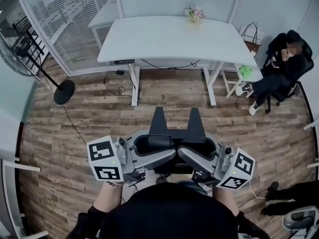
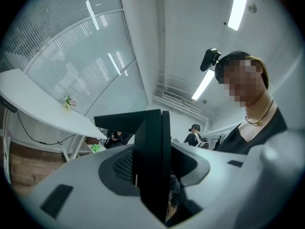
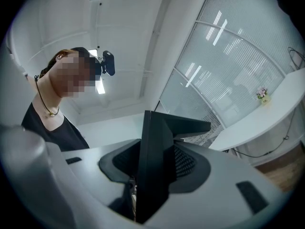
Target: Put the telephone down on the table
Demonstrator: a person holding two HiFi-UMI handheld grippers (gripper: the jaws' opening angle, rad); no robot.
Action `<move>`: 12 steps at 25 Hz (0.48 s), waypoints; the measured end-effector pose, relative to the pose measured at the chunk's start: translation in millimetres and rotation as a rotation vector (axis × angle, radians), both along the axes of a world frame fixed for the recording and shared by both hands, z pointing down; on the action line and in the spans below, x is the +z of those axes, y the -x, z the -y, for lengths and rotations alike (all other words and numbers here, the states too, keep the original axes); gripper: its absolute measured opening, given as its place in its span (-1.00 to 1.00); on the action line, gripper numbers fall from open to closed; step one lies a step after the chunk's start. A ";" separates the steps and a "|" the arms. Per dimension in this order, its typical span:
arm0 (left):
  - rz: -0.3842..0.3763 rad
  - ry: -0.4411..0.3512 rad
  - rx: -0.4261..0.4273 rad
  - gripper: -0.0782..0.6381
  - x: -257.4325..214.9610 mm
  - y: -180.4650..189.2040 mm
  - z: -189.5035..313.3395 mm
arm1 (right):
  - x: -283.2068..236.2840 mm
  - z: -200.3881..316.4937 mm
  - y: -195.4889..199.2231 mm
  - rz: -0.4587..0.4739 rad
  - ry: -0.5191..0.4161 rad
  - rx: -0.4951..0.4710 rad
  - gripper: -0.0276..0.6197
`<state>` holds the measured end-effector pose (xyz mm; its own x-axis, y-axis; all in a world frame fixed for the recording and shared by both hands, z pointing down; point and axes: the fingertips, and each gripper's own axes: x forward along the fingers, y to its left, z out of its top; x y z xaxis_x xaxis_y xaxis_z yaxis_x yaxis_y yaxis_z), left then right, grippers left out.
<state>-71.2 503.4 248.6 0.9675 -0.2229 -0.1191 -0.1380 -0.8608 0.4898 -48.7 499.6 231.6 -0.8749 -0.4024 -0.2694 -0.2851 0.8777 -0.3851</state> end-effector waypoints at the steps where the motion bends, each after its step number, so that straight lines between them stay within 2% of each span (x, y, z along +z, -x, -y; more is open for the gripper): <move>1: 0.000 0.003 0.001 -0.25 0.1 -2.4 6.4 | 0.1 6.4 -2.3 -0.001 0.002 0.001 -0.35; 12: 0.015 0.020 -0.002 -0.25 0.9 -13.1 74.5 | 1.1 75.1 -12.7 0.008 0.017 -0.005 -0.35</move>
<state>-58.1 428.9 249.5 0.9687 -0.2272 -0.0997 -0.1475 -0.8504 0.5050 -36.0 424.5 232.8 -0.8749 -0.4022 -0.2697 -0.2771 0.8726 -0.4022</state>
